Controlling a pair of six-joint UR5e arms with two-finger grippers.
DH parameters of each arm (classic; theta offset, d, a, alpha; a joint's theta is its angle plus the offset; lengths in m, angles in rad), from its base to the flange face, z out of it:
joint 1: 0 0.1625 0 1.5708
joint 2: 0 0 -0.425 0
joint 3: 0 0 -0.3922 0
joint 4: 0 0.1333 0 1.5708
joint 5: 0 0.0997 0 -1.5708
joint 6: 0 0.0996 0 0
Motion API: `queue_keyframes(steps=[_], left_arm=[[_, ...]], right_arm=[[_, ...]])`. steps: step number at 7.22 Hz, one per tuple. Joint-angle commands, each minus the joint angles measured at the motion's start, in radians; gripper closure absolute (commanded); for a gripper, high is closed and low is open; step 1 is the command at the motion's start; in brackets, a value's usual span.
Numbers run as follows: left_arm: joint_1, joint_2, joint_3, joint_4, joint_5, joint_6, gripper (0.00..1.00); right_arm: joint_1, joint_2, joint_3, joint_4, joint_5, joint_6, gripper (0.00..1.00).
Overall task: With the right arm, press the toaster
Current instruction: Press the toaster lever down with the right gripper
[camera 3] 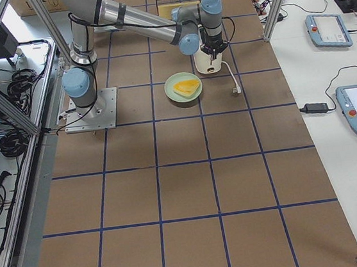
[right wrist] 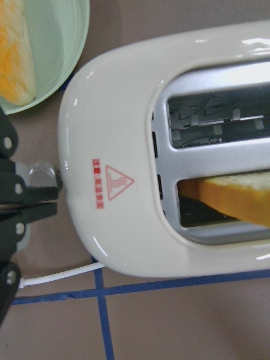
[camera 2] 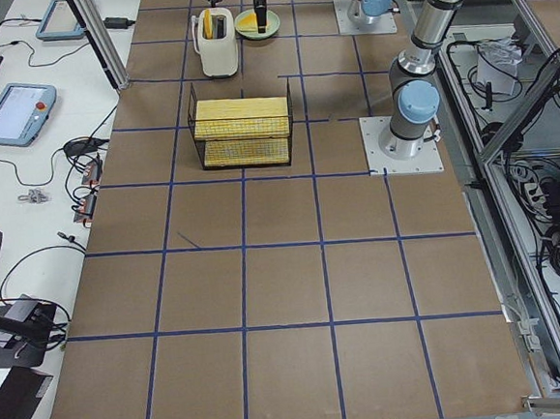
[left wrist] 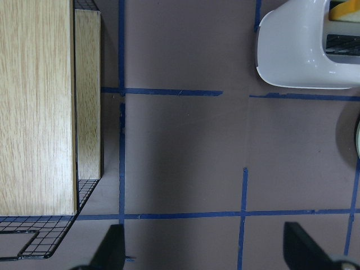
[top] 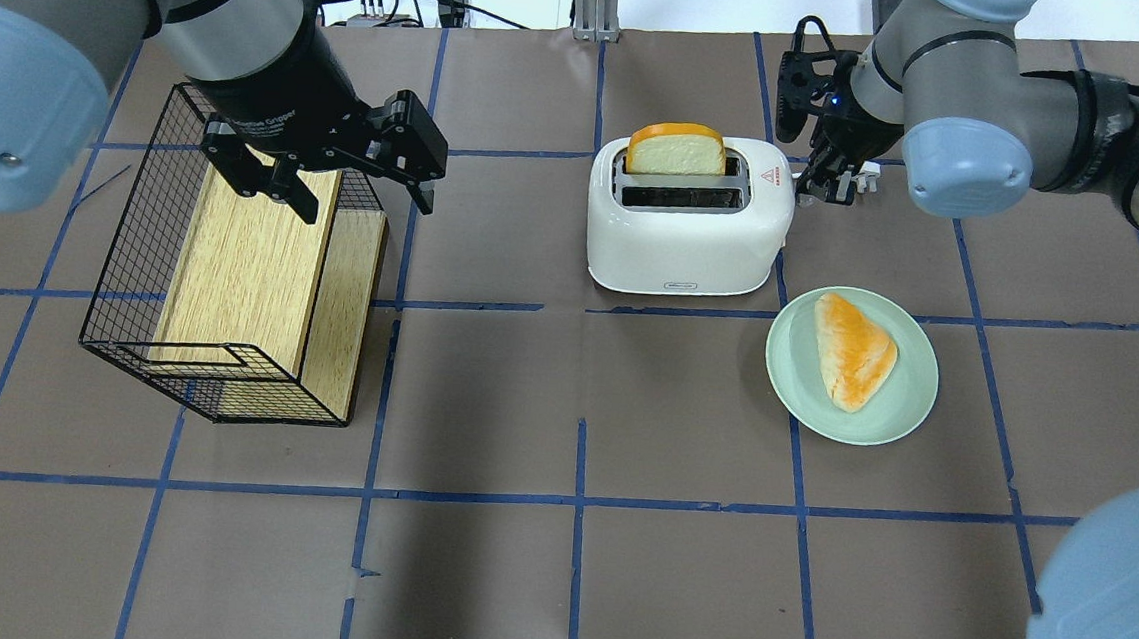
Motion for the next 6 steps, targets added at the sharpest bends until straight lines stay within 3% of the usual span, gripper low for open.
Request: queue_keyframes(steps=[1, 6], left_arm=[[0.0, 0.0, 0.0, 0.0, 0.0, 0.0, 0.0], [0.0, 0.0, 0.0, 0.0, 0.0, 0.0, 0.0]], right_arm=[[0.0, 0.026, -0.003, 0.0, 0.003, -0.005, 0.83], [-0.002, 0.049, 0.001, -0.012, 0.004, -0.01, 0.79]])
